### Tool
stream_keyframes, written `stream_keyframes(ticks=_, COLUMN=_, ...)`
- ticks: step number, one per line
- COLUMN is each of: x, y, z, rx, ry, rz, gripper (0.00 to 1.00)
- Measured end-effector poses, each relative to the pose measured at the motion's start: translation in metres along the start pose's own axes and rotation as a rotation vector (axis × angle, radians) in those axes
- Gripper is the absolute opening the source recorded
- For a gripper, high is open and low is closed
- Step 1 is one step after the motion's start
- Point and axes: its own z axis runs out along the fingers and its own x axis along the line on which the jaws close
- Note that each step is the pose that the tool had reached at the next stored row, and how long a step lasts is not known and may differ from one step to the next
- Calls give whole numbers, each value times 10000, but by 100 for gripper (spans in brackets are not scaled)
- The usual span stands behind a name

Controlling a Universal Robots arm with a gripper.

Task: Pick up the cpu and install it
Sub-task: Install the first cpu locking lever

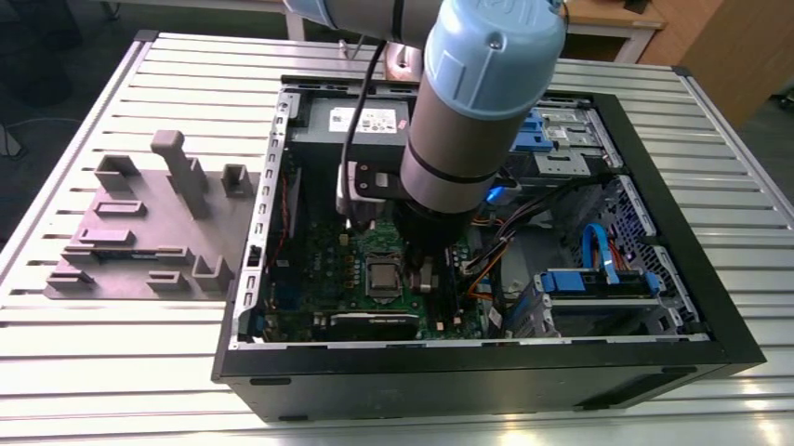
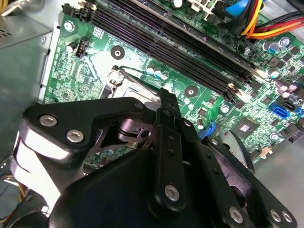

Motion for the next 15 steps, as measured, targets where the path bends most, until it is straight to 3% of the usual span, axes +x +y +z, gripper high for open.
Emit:
stream_keyframes(ticks=7, x=5, y=5, z=22, rx=9, ry=29, rz=-484, gripper=10)
stream_keyframes(ticks=15, x=12, y=2, z=69, rx=14, ry=30, rz=-500, gripper=10)
